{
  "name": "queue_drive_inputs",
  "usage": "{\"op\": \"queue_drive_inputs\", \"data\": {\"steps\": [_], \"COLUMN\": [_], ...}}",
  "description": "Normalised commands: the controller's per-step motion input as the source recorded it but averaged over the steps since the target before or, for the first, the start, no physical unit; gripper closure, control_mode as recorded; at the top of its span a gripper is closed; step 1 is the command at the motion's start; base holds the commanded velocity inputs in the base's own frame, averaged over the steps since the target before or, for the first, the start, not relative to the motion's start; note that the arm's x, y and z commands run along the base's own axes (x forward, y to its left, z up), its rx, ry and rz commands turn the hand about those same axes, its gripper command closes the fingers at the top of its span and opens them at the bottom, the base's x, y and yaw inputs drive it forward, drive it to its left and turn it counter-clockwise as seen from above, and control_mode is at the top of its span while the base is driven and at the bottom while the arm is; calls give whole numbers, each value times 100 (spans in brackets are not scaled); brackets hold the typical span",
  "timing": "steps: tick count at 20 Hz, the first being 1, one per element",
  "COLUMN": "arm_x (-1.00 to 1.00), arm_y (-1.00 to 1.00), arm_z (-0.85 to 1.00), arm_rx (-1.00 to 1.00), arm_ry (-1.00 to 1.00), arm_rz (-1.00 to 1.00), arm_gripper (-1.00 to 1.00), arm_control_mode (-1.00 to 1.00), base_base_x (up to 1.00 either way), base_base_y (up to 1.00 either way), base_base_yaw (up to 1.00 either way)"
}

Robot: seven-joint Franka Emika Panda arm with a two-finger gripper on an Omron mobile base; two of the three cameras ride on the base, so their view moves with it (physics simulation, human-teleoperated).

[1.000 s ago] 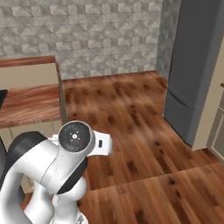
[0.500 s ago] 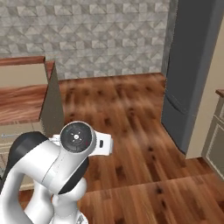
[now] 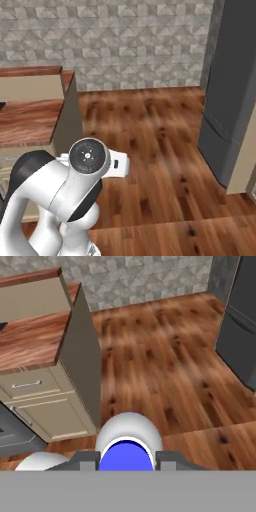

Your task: Move the drinks to the dining counter.

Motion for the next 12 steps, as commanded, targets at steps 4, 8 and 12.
{"op": "queue_drive_inputs", "data": {"steps": [4, 8, 12], "arm_x": [0, 0, 0], "arm_y": [0, 0, 0], "arm_z": [0, 0, 0], "arm_rx": [0, 0, 0], "arm_ry": [0, 0, 0], "arm_rz": [0, 0, 0], "arm_gripper": [100, 100, 100], "arm_control_mode": [100, 100, 100], "base_base_x": [69, 76, 71], "base_base_y": [-21, -36, -51], "base_base_yaw": [18, 15, 13]}}
